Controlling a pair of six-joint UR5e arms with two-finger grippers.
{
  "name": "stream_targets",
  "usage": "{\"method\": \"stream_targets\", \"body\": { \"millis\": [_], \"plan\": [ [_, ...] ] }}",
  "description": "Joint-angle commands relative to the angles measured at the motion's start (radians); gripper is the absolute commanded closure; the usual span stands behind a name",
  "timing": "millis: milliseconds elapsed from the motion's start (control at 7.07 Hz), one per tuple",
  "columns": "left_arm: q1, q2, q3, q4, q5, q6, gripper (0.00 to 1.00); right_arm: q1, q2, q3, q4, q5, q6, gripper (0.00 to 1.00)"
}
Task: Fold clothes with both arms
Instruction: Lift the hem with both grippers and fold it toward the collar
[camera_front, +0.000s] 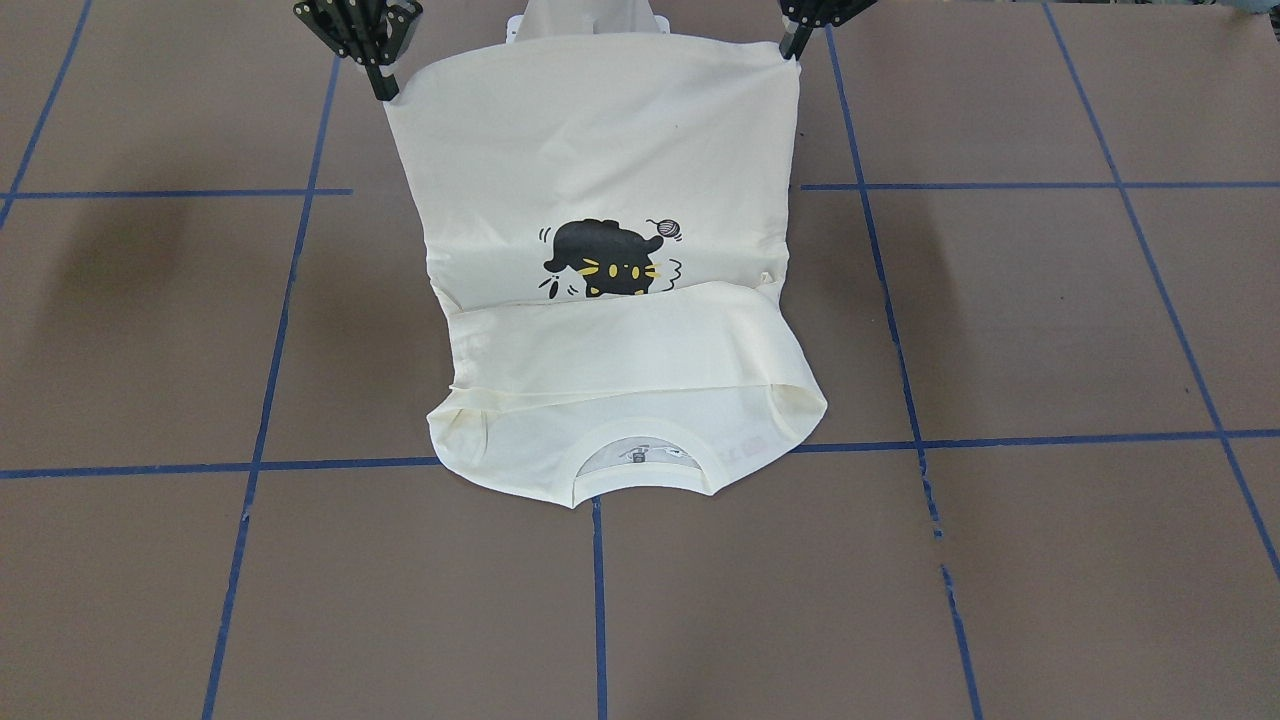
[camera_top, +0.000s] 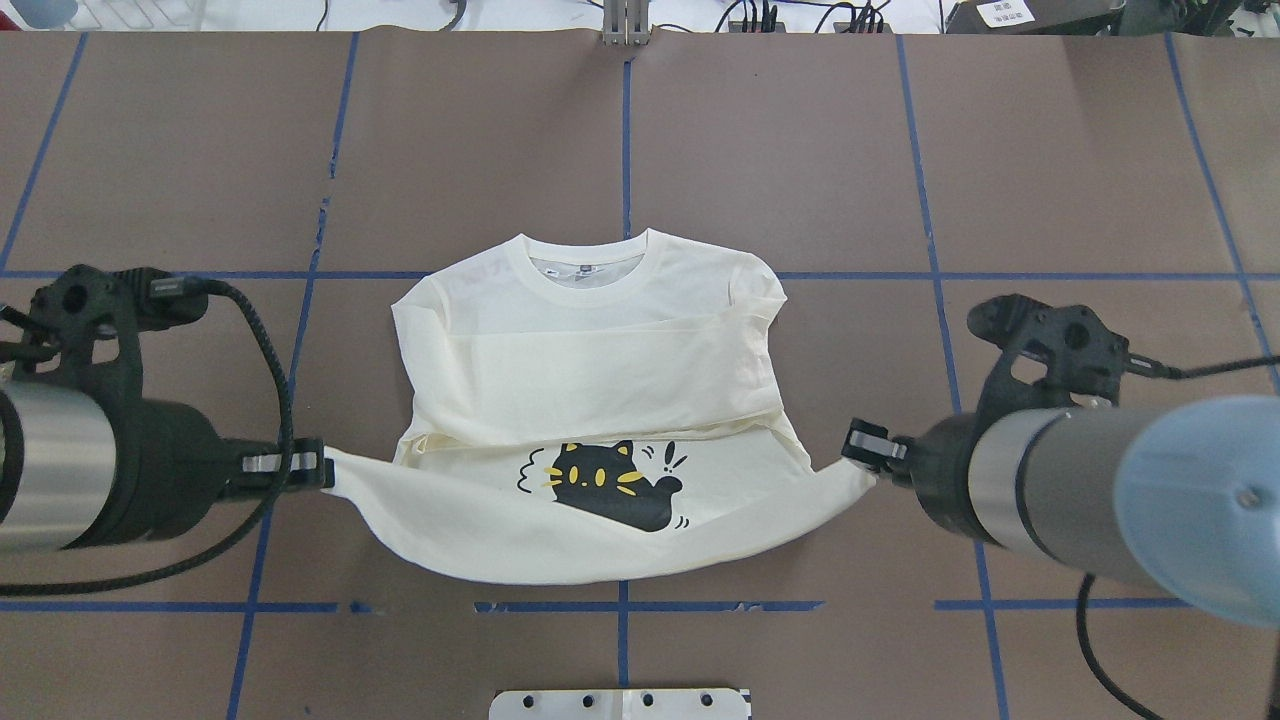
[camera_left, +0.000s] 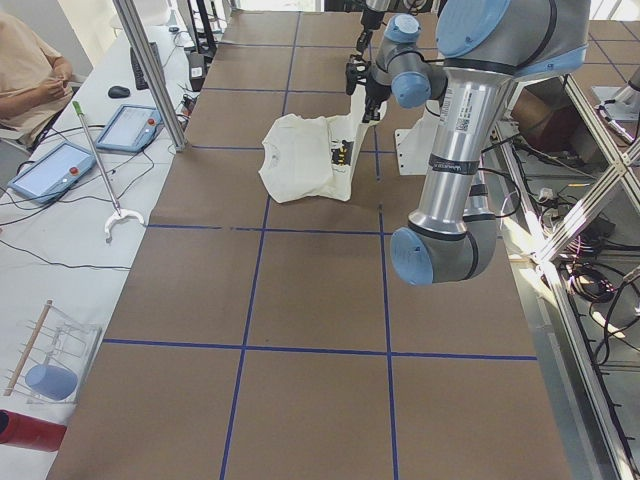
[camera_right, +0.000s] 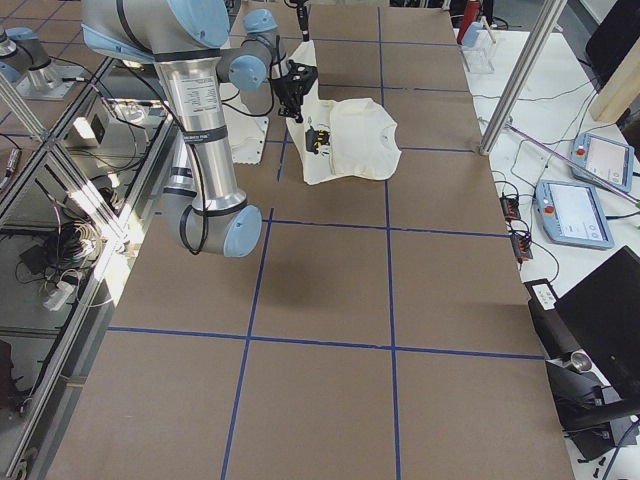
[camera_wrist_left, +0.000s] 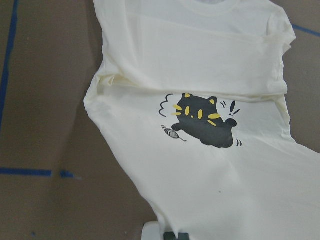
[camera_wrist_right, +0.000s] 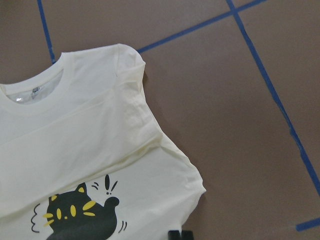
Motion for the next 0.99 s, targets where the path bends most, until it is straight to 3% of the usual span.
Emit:
{"method": "stream_targets", "body": {
  "millis": [0,283,566,849],
  "plan": [
    [-0.116,-0.113,0.221,-0.009,-0.006,0.104,1.0,0.153,0.094,-0.219,0.056,0.033,-0.12,1.0],
    [-0.16,-0.161,0.41,-0.096,0.0,0.148,1.0,0.178,0.112,-0.445,0.281,0.031,-0.124,1.0],
    [-0.183,-0.161,0.602,-0.275,0.023,0.151,1.0,0.191,0.154,-0.657,0.444,0.027,-0.128,1.0],
    [-0.2,-0.161,0.734,-0.404,0.028,0.189,1.0,0.198,0.154,-0.75,0.522,0.025,-0.134,1.0]
  ]
}}
